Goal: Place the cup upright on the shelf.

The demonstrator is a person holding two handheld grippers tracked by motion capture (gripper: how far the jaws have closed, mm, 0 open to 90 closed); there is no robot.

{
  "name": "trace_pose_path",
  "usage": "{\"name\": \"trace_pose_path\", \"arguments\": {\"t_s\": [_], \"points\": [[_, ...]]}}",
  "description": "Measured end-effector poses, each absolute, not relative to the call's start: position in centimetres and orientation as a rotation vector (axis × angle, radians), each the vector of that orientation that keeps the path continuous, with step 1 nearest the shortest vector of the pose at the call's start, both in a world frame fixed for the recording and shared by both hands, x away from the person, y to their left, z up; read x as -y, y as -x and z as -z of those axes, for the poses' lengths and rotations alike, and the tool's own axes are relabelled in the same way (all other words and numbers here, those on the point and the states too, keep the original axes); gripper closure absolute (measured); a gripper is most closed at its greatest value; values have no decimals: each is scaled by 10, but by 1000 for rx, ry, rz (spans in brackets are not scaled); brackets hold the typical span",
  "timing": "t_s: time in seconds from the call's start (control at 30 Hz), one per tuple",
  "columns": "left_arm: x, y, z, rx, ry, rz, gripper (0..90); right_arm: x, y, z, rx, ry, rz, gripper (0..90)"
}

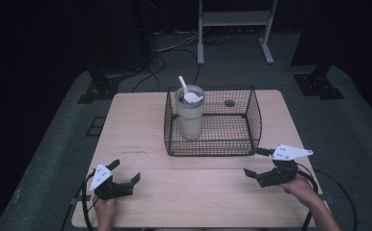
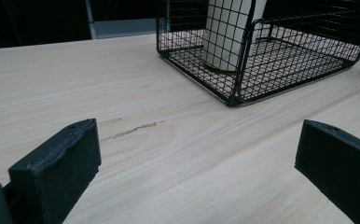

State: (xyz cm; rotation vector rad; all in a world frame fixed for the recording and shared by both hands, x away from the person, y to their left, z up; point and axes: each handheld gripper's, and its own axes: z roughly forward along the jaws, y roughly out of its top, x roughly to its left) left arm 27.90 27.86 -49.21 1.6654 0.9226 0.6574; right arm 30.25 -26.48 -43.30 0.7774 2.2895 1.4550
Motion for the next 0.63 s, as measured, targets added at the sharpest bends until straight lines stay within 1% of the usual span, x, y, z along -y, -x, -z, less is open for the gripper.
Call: {"name": "trace_pose_path", "arguments": {"t_s": [0.27, 0.53, 0.63], "points": [[-279, -279, 492, -919, -1667, -658, 0, 266, -295, 444, -2284, -800, -1441, 86], [-279, -279, 492, -924, -1664, -657, 0, 267, -280, 466, -2257, -817, -1393, 86], [-279, -280, 492, -924, -1670, -659, 0, 270, -268, 476, -2169, -860, -1489, 85]]}}
